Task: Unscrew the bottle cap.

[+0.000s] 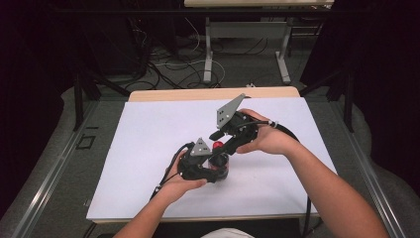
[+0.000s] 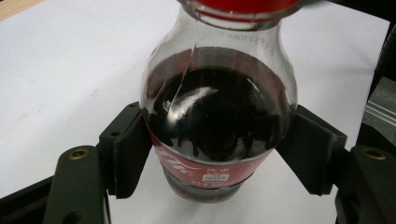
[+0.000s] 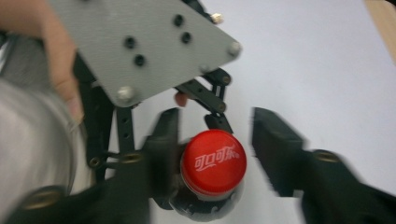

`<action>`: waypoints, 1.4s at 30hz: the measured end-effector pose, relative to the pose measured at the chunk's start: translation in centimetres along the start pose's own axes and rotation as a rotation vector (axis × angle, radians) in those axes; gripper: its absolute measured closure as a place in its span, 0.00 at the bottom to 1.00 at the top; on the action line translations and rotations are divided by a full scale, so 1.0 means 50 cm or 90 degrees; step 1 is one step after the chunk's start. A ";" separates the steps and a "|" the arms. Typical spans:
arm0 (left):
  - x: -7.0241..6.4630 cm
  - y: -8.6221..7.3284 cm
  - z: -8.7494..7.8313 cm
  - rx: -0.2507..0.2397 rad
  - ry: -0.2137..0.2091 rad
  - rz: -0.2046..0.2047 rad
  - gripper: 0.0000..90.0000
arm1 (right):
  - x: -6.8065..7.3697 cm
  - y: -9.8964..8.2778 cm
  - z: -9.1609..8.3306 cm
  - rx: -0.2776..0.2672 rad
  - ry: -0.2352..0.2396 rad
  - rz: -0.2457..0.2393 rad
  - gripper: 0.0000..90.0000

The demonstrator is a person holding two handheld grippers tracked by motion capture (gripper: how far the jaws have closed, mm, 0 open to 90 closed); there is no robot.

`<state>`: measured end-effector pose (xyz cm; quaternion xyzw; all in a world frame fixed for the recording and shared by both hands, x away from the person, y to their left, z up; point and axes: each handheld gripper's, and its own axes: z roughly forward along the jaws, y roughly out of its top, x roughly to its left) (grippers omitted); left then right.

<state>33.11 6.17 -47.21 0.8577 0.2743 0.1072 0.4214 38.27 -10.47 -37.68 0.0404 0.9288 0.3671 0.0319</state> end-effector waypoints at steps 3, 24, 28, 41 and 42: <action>0.006 0.001 -0.006 0.008 0.004 -0.003 0.34 | 0.024 -0.003 0.000 -0.026 -0.064 0.088 0.50; 0.005 -0.001 -0.002 0.010 0.020 -0.010 0.34 | 0.067 -0.006 0.030 -0.049 -0.198 0.132 0.67; 0.006 -0.002 -0.001 0.012 0.013 -0.004 0.34 | 0.039 -0.005 0.022 -0.029 -0.124 0.111 0.68; 0.003 -0.001 -0.001 0.002 0.006 -0.004 0.34 | 0.004 -0.005 0.005 -0.019 -0.018 0.030 0.50; 0.005 -0.002 -0.002 0.003 0.011 -0.002 0.34 | 0.009 -0.005 0.005 -0.032 -0.032 0.046 0.47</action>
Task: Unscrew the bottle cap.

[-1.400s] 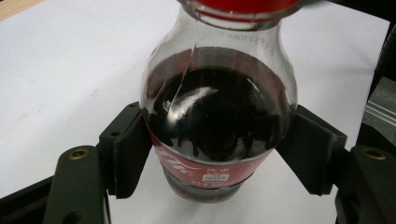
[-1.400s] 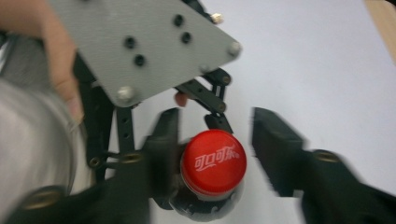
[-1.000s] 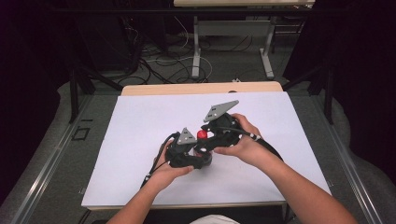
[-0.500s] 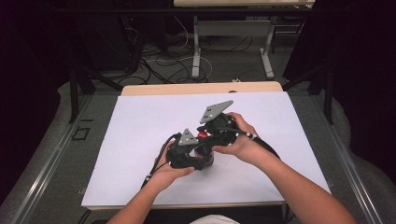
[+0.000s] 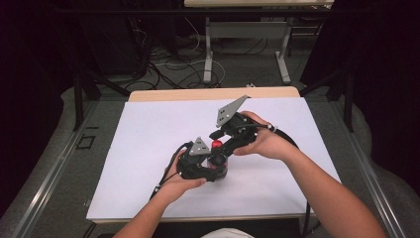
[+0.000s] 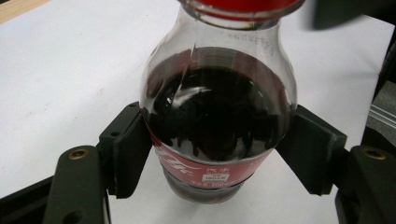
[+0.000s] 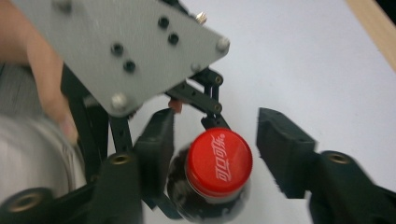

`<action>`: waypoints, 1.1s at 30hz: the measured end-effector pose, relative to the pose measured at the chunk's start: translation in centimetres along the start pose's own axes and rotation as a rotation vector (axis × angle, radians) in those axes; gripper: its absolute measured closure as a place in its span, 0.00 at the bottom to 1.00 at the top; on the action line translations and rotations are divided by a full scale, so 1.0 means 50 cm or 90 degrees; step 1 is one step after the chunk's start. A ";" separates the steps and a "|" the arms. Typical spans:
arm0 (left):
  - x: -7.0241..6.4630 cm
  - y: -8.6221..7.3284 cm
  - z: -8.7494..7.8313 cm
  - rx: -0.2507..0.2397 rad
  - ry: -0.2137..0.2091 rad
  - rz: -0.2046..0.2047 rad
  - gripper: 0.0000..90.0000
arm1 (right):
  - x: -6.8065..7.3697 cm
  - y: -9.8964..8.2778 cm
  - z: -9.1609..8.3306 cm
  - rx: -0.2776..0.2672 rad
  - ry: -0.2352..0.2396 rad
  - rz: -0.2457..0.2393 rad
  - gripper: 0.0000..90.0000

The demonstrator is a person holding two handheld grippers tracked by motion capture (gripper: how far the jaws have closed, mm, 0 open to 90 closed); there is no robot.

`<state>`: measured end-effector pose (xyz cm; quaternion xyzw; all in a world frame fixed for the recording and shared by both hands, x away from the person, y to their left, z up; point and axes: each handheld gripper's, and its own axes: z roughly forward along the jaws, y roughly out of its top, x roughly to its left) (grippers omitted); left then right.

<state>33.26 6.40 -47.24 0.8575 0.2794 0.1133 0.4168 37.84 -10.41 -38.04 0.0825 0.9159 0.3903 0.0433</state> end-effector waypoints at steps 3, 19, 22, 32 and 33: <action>0.005 0.000 -0.002 0.000 0.006 -0.003 0.34 | 0.017 -0.001 -0.002 -0.002 -0.059 0.022 0.46; 0.002 -0.001 0.000 0.004 0.010 -0.007 0.34 | 0.055 -0.009 0.020 -0.026 -0.142 0.069 0.57; 0.000 -0.001 0.001 0.004 0.007 -0.009 0.34 | 0.052 -0.008 0.022 -0.016 -0.136 0.068 0.61; 0.002 0.001 -0.002 0.006 0.005 -0.002 0.34 | 0.028 0.001 0.017 0.004 -0.086 0.041 0.68; 0.001 0.001 -0.002 0.005 0.000 -0.005 0.34 | 0.025 0.002 0.017 0.006 -0.080 0.028 0.68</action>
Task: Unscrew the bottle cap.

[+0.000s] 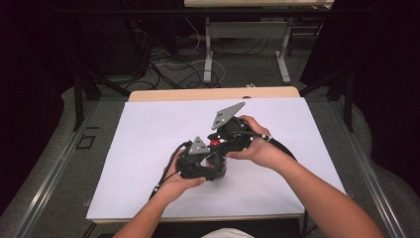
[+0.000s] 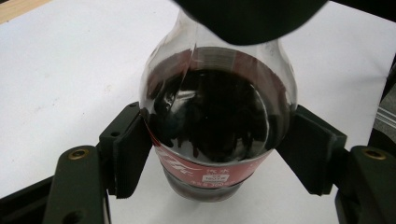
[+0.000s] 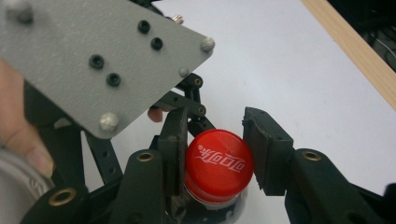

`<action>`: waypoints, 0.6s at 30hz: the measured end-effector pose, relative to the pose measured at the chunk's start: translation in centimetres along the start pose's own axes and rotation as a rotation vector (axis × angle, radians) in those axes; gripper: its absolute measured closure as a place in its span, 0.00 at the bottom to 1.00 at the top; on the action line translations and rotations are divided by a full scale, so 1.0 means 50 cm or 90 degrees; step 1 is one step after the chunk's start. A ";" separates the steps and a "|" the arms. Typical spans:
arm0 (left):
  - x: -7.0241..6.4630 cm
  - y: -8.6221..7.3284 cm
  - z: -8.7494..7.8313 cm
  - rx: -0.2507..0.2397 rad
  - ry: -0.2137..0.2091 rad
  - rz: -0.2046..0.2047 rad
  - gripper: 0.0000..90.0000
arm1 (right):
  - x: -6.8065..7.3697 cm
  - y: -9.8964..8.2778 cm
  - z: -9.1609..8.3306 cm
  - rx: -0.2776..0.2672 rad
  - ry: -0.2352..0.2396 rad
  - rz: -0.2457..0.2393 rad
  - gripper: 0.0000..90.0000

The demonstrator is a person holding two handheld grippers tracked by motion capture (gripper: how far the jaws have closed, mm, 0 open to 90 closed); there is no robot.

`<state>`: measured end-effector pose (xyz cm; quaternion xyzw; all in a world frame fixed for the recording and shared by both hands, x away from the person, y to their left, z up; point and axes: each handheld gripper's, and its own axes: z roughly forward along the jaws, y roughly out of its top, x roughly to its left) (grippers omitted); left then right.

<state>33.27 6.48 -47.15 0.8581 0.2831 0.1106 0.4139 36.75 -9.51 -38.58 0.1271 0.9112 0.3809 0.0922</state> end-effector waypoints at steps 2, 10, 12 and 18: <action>-0.002 0.000 0.001 -0.001 0.001 0.004 0.34 | -0.006 0.002 -0.001 0.005 0.026 -0.027 0.68; -0.011 0.003 -0.001 0.014 -0.027 0.011 0.34 | -0.029 -0.003 -0.010 0.014 0.119 -0.119 0.67; -0.009 0.003 -0.002 0.013 -0.022 0.018 0.34 | -0.029 -0.003 -0.010 0.013 0.118 -0.124 0.65; -0.002 0.001 -0.001 0.001 -0.005 0.005 0.34 | -0.020 -0.003 -0.014 0.000 0.077 -0.050 0.52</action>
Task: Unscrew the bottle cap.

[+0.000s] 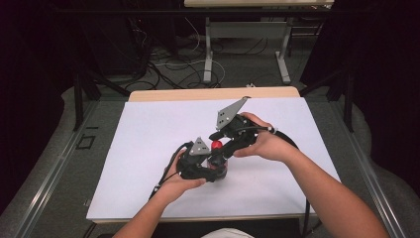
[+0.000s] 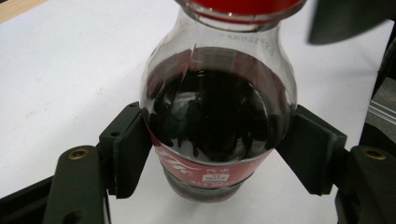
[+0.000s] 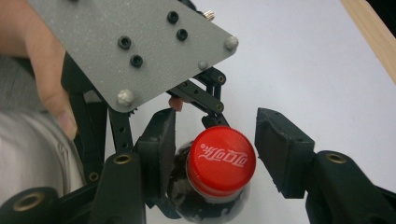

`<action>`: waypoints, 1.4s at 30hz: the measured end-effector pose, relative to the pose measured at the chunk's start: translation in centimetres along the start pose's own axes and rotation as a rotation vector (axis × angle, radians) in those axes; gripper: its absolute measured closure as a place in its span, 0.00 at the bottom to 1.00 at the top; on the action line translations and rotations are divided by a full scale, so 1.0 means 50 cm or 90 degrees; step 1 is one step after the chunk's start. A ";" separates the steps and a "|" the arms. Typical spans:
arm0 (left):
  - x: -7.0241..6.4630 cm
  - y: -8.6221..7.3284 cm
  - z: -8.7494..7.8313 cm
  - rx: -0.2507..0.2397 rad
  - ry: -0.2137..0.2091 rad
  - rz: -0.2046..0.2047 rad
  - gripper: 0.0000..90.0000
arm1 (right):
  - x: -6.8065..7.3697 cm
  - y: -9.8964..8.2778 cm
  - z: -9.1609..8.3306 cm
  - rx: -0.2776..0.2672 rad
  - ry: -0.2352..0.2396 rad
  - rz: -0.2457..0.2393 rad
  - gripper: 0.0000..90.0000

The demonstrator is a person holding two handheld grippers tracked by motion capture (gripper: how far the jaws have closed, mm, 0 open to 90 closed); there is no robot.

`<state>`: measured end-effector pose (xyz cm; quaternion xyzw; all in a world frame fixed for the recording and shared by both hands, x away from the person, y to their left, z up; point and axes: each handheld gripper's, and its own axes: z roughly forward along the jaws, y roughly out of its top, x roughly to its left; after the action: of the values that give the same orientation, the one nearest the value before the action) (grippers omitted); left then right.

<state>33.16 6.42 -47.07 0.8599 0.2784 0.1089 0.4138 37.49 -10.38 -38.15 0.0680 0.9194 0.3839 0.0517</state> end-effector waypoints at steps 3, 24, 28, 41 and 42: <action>0.005 0.000 -0.002 0.001 0.006 0.002 0.34 | 0.009 0.001 -0.002 0.006 -0.053 0.028 0.49; 0.005 -0.001 -0.001 0.000 0.021 -0.017 0.34 | 0.063 -0.004 0.022 -0.047 -0.209 0.189 0.66; 0.004 0.000 -0.002 -0.004 0.019 -0.016 0.34 | 0.053 -0.002 0.018 -0.042 -0.180 0.150 0.67; -0.005 0.001 0.000 -0.003 -0.010 0.001 0.34 | -0.019 0.006 -0.003 0.027 0.052 -0.029 0.68; -0.006 0.001 -0.001 0.001 -0.013 -0.004 0.34 | -0.020 0.006 -0.003 0.024 0.056 -0.036 0.68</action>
<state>32.92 6.24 -46.98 0.8603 0.2772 0.0984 0.4163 38.48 -10.43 -37.78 0.0264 0.9294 0.3674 0.0210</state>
